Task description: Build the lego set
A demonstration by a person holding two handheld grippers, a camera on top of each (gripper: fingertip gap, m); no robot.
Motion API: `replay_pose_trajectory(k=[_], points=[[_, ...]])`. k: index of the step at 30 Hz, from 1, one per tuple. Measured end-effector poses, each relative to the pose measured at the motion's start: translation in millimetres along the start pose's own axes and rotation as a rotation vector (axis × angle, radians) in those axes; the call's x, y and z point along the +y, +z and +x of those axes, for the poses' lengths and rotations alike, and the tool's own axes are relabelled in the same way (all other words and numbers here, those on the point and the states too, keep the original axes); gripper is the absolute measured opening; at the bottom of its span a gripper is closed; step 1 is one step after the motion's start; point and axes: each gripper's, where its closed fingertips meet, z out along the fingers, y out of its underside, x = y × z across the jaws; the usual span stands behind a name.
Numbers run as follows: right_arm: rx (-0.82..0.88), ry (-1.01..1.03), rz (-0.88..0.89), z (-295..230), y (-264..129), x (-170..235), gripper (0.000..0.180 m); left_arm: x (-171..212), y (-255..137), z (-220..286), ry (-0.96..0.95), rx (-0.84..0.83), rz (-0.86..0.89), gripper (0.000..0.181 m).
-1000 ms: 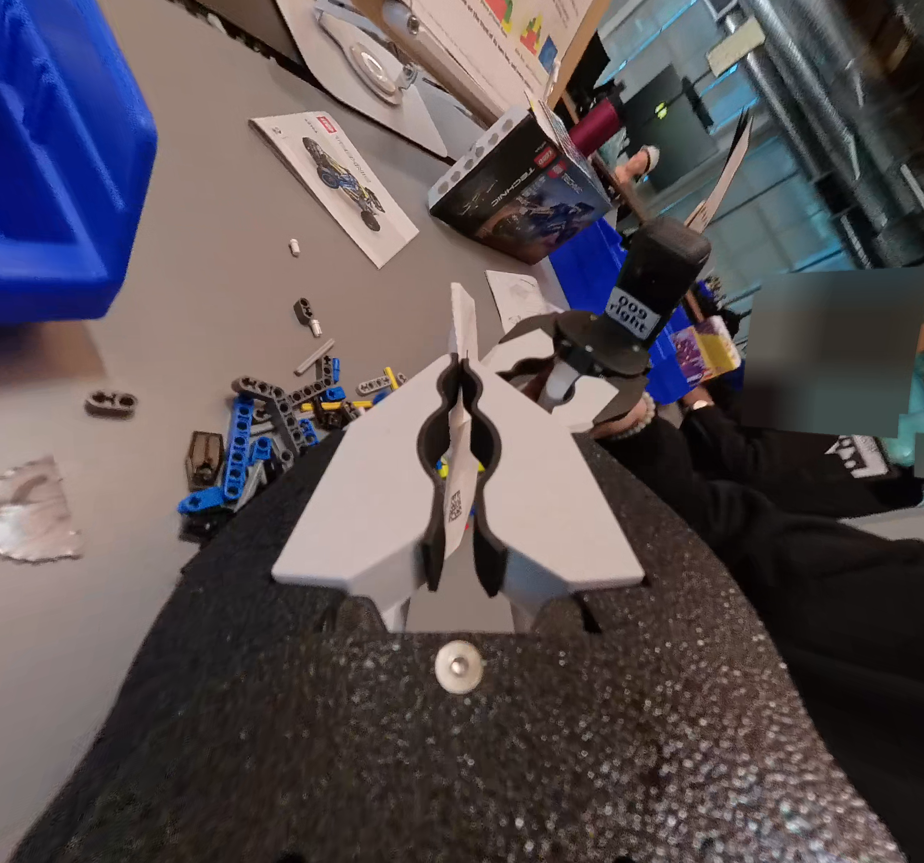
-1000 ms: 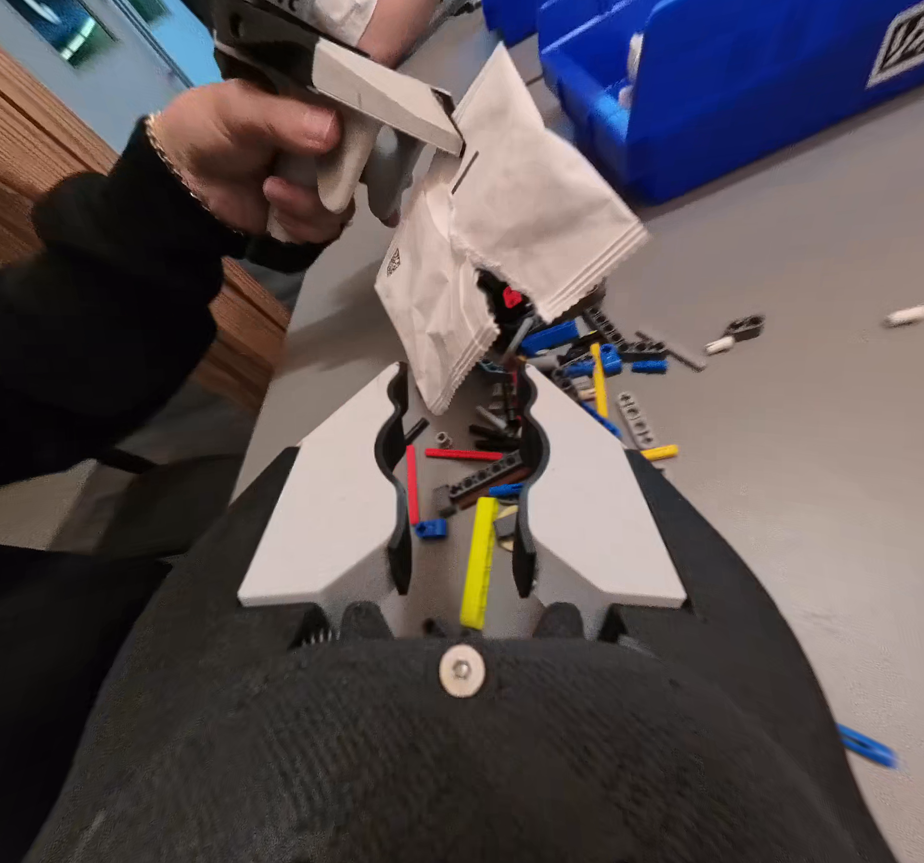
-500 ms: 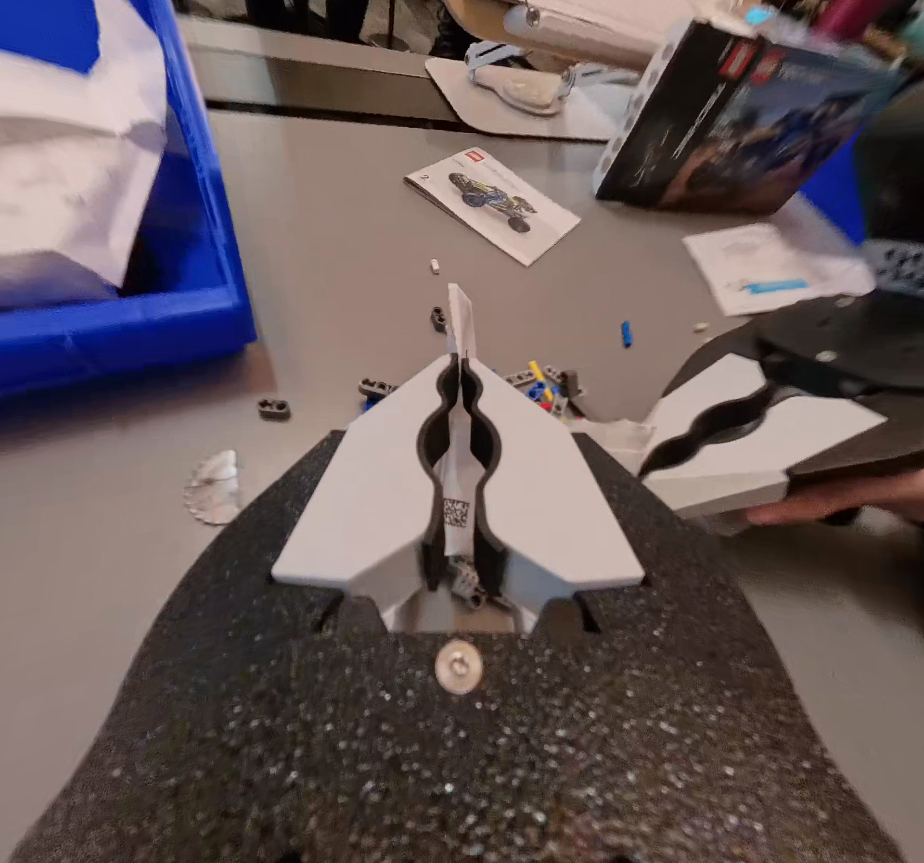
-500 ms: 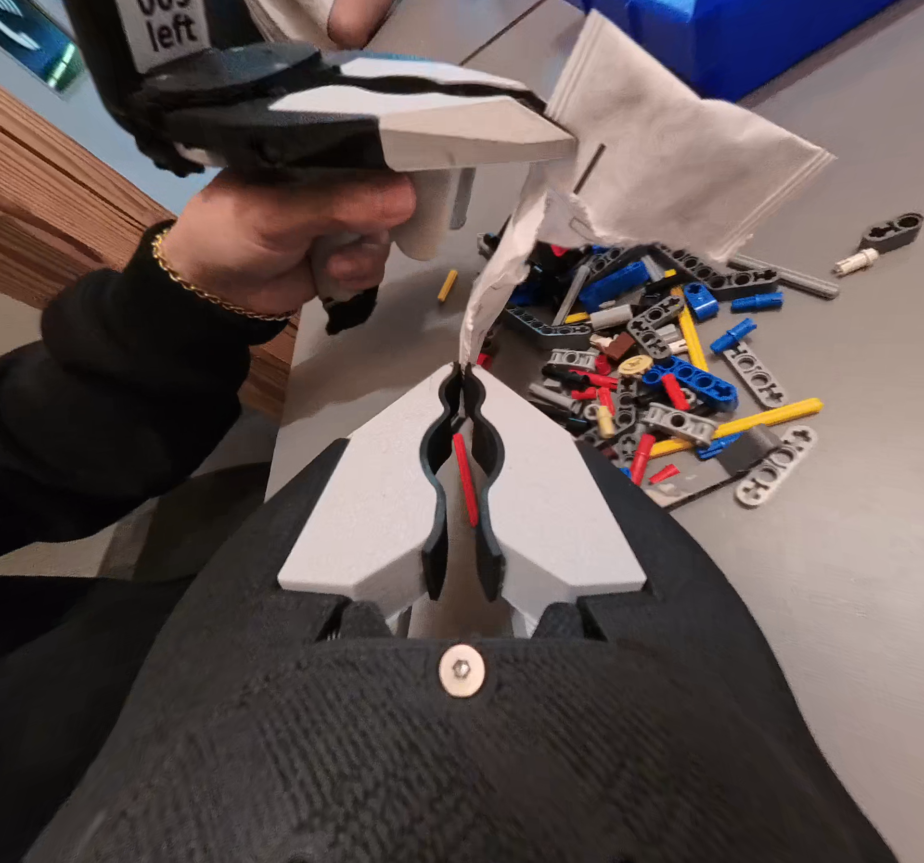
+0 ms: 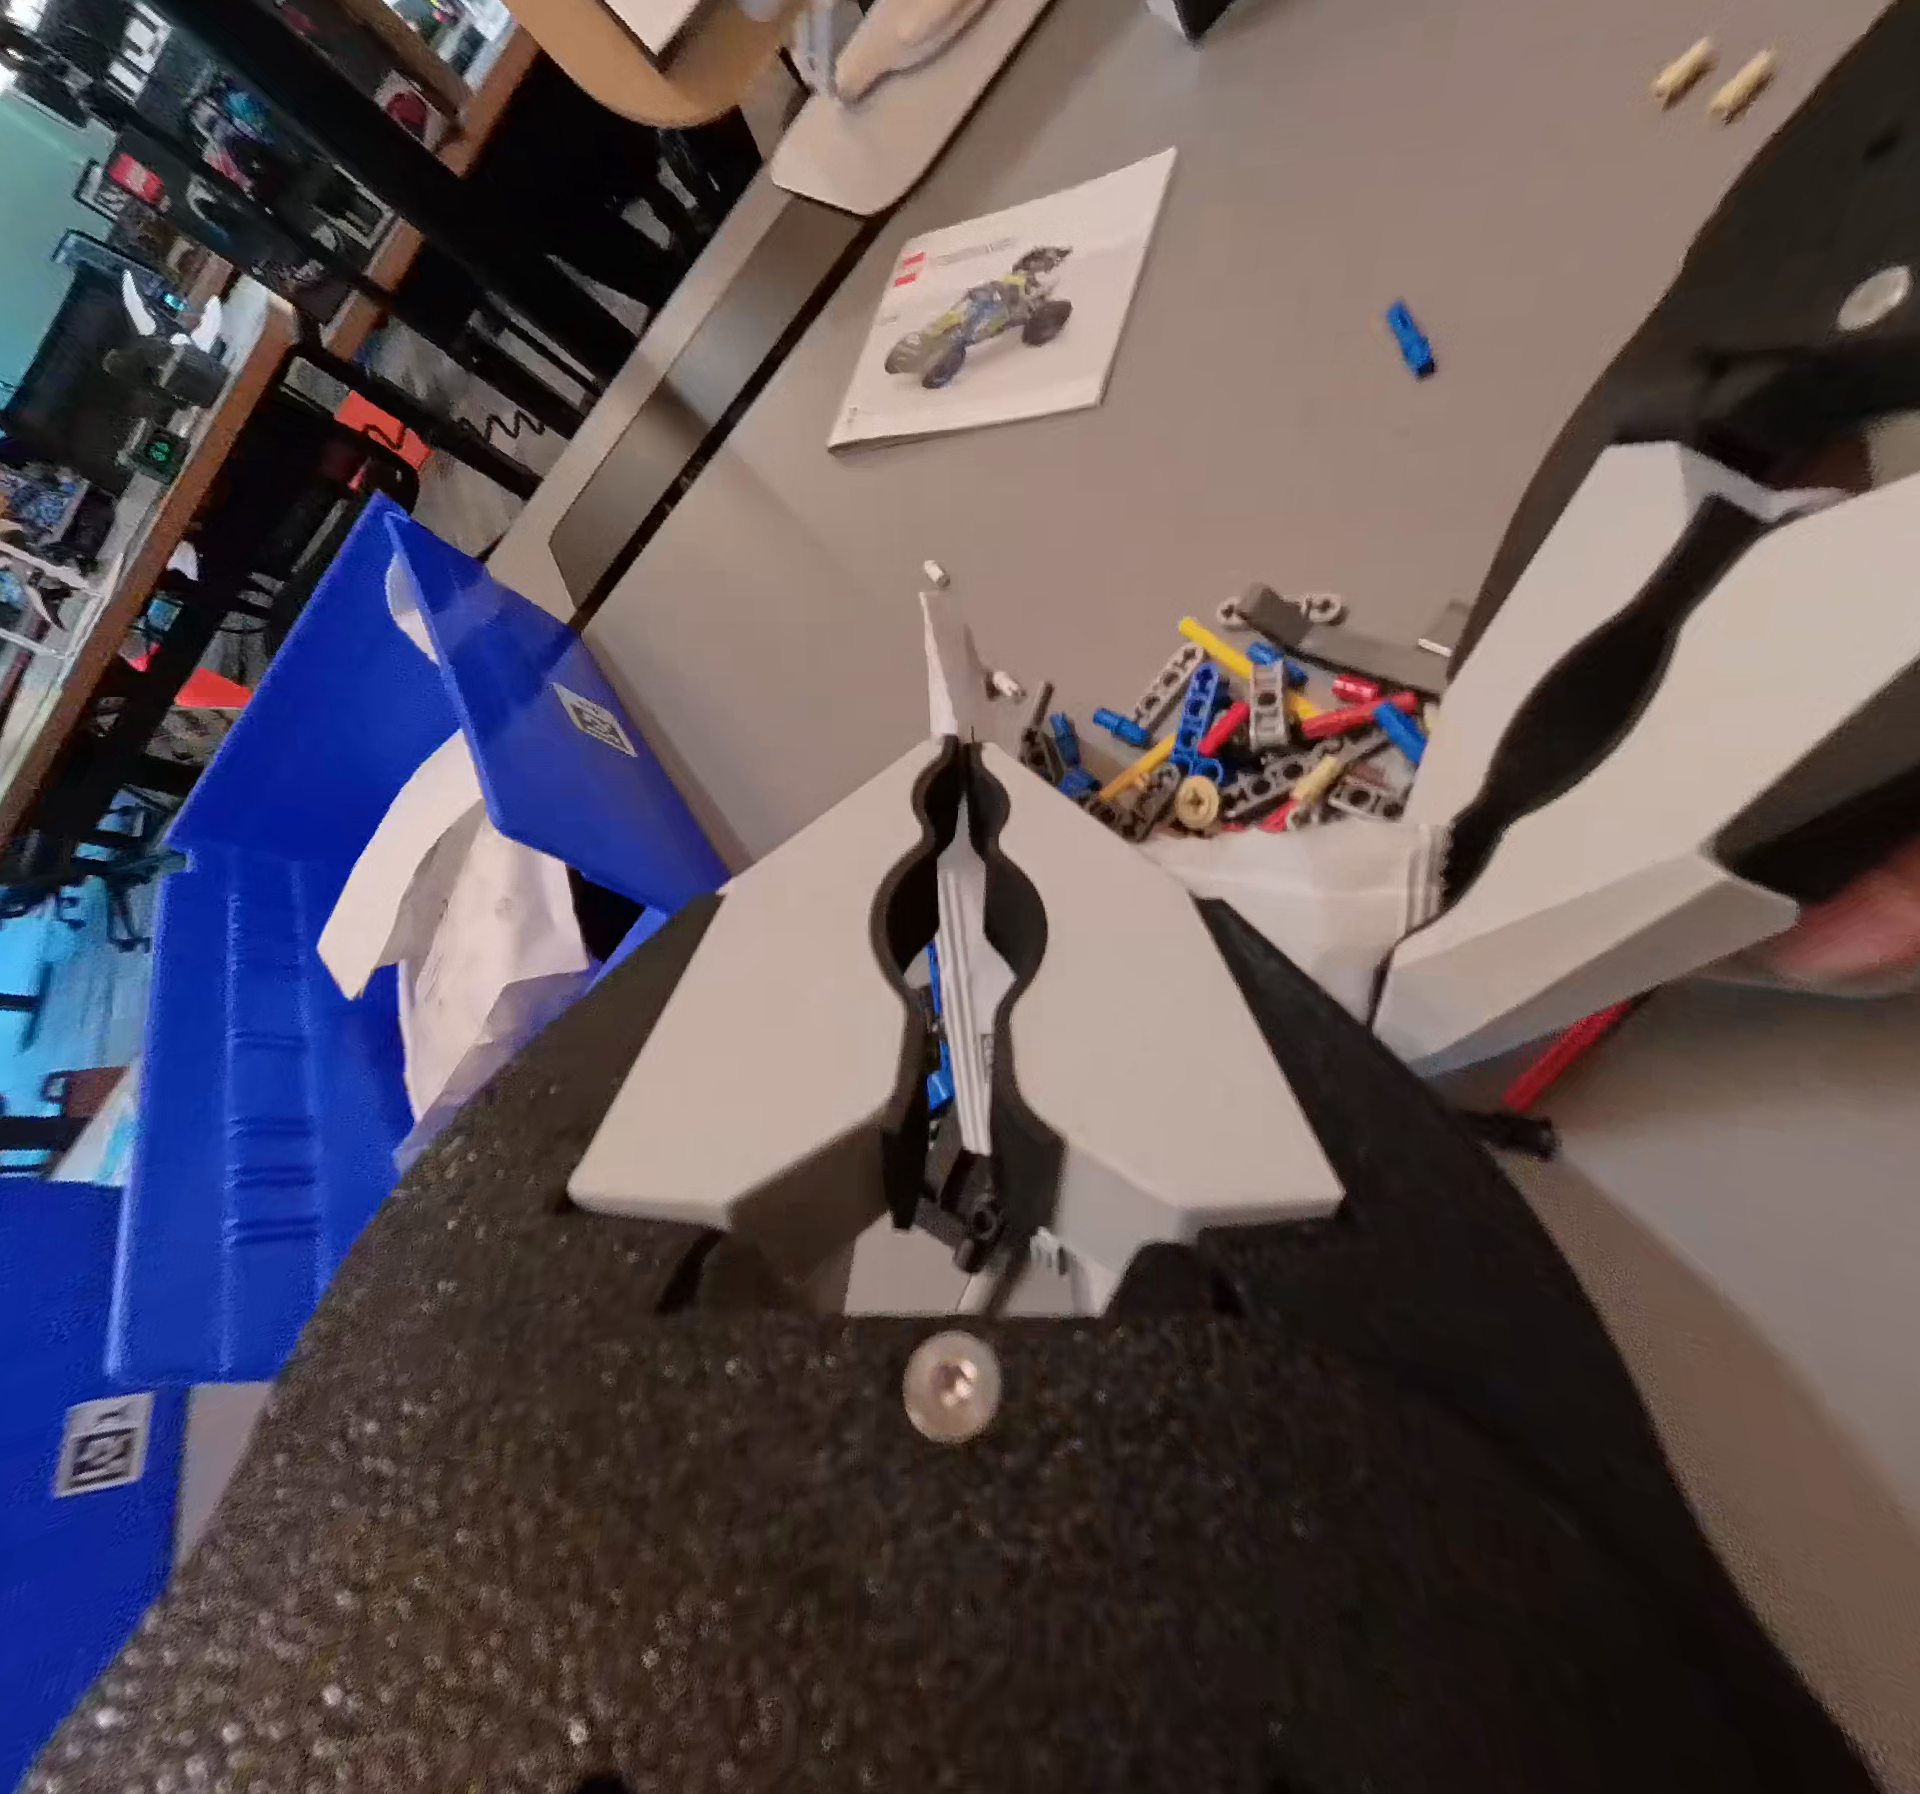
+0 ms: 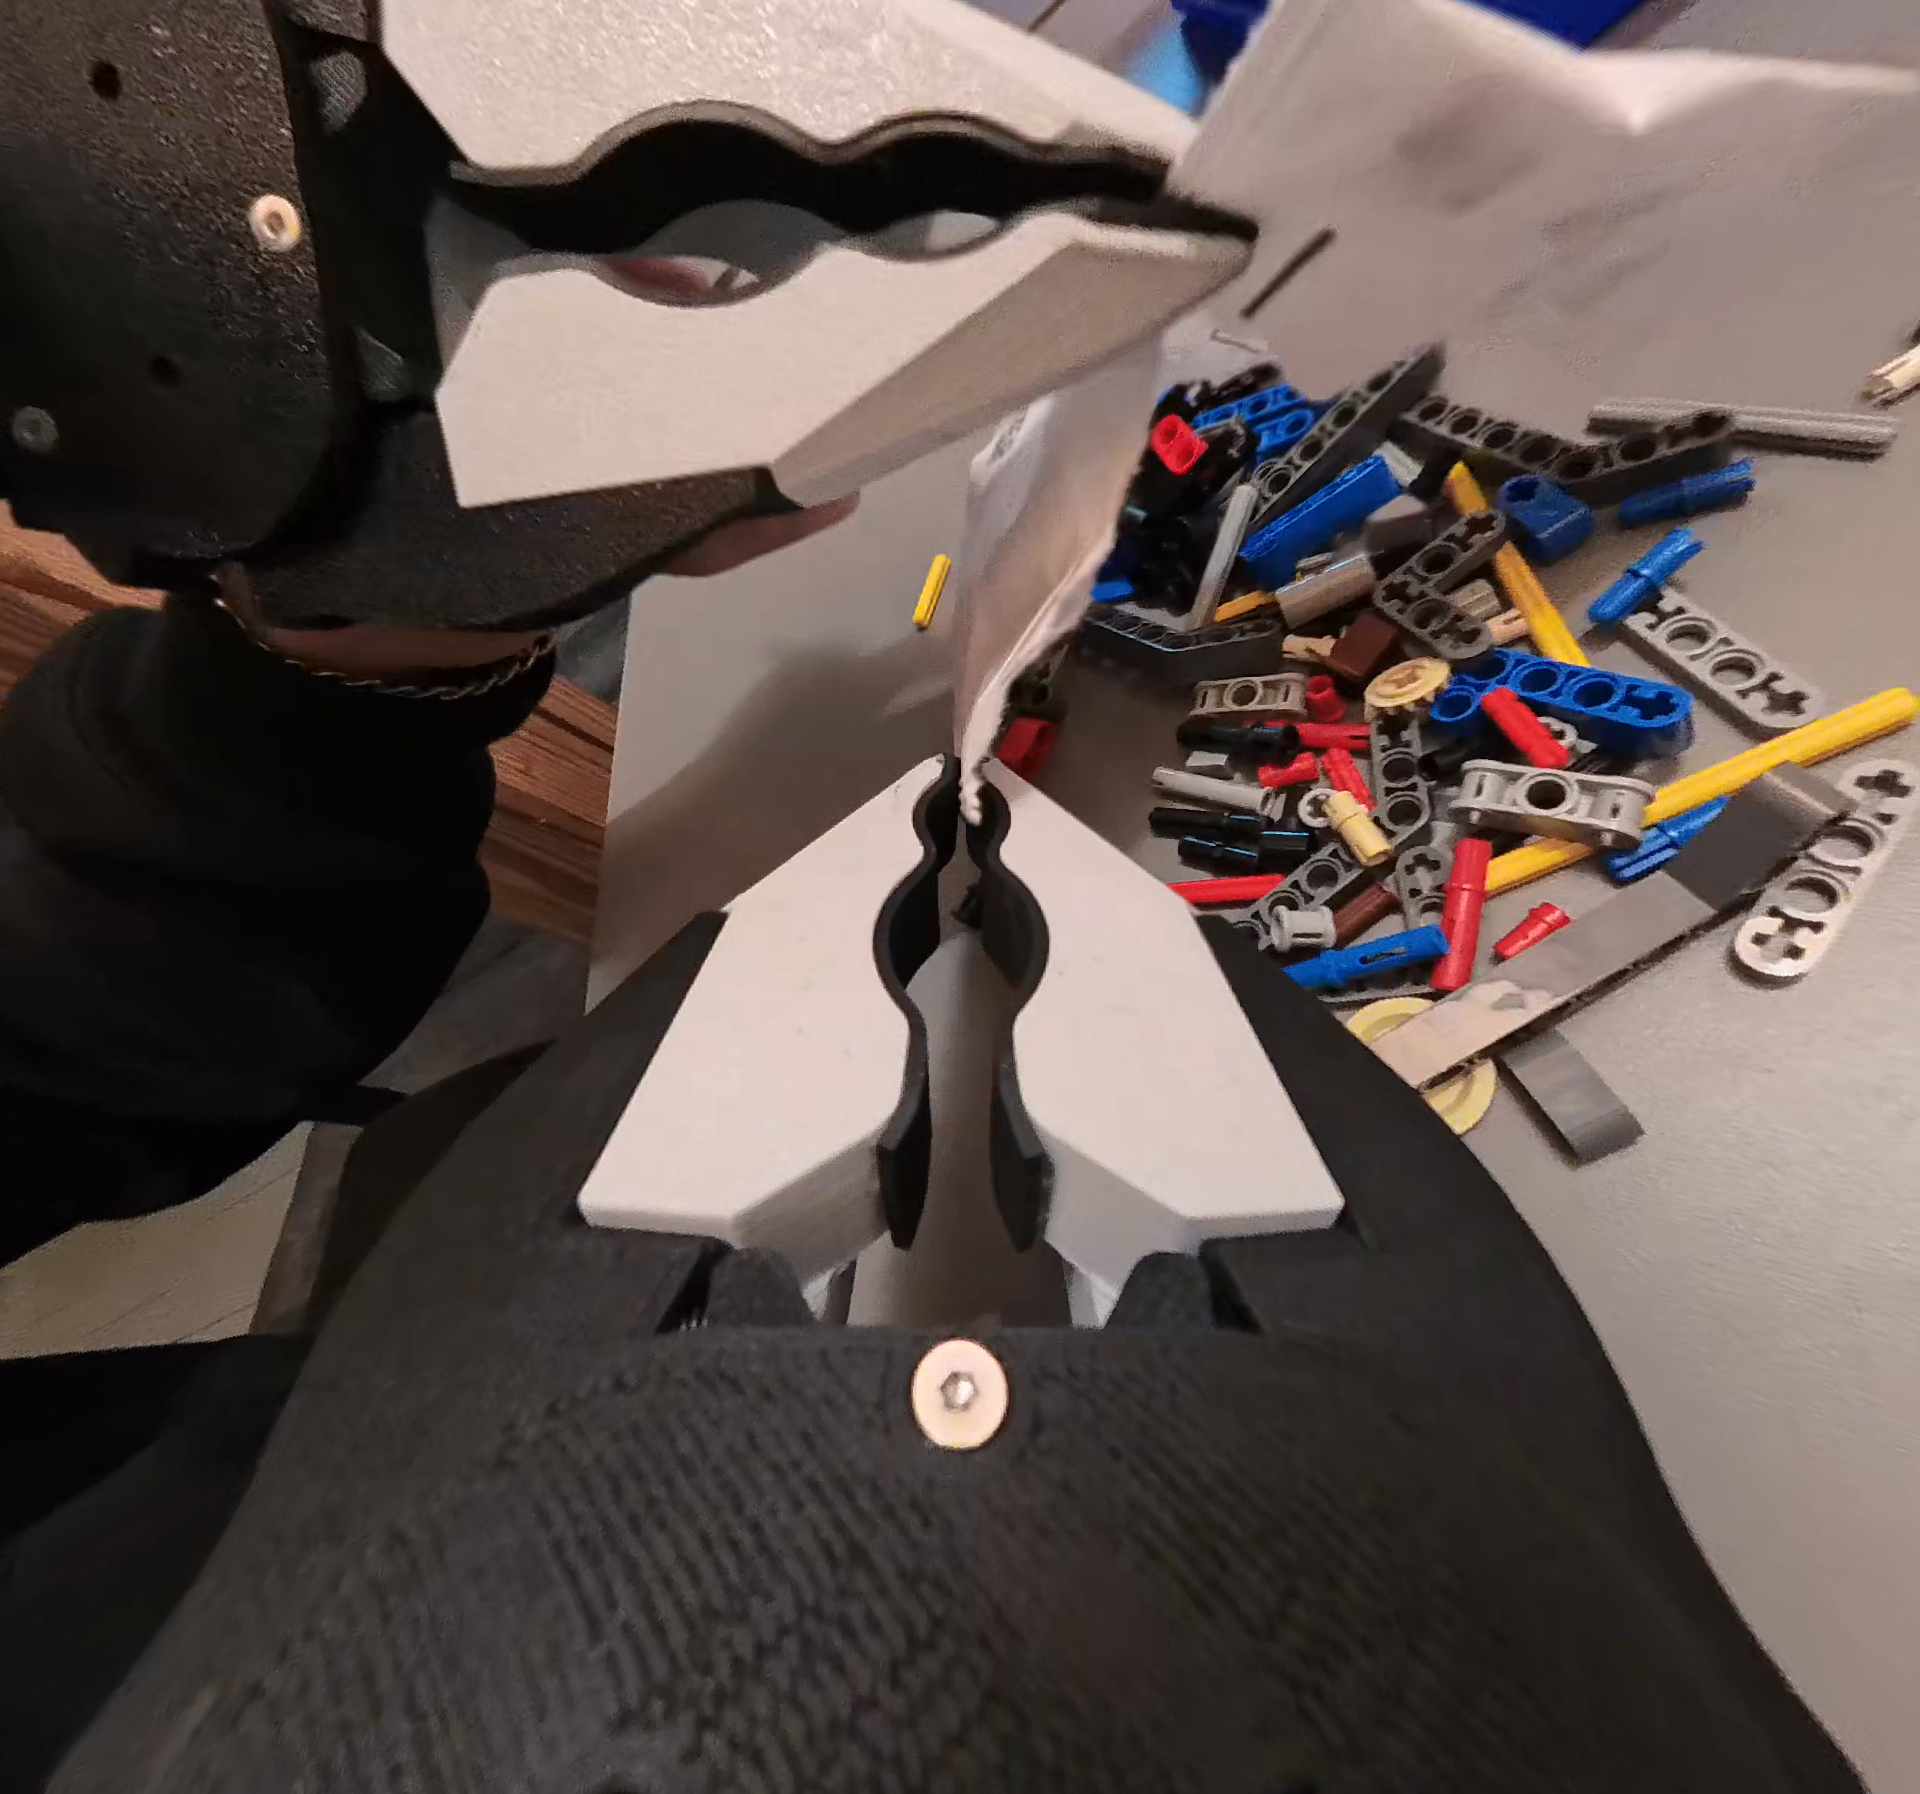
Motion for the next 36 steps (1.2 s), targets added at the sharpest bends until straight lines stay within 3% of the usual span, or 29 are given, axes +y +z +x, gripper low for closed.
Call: replay_pose_trajectory(k=[8,12,18,20,23,27,30,34,36], points=[[0.003,-0.063,0.003,-5.7,1.0,-4.6,0.0,-7.2,-2.5,-1.9,-0.082,-0.002,0.091,0.0],[-0.006,-0.123,0.025,-7.6,-6.1,-13.0,0.0,-11.4,-11.6,-14.3,-0.491,0.085,0.22,0.0],[0.018,-0.372,-0.006,-5.0,-31.2,-18.1,0.045,-8.5,-25.6,-31.0,-1.161,0.403,0.386,0.0],[0.006,-0.415,0.011,-5.4,-49.7,-25.1,0.048,-13.3,-32.6,-33.6,-1.275,0.533,0.447,0.0],[0.064,-0.519,0.048,9.6,-80.6,-38.4,0.054,-18.7,-39.8,-31.4,-1.298,0.669,0.477,0.0],[0.345,-0.848,0.177,40.0,-100.0,-74.7,0.074,-26.1,-38.5,-21.0,-1.39,0.841,0.419,0.0],[0.522,-1.257,0.151,42.4,-93.1,-85.2,0.072,-34.6,-38.6,-10.6,-1.478,1.008,0.364,0.0],[0.598,-1.637,0.205,30.9,-82.3,-88.8,0.06,-39.4,-37.9,1.1,-1.489,1.104,0.287,0.0],[0.615,-1.764,0.268,14.4,-80.4,-88.8,0.032,-39.5,-36.8,4.8,-1.478,1.119,0.252,0.0]])
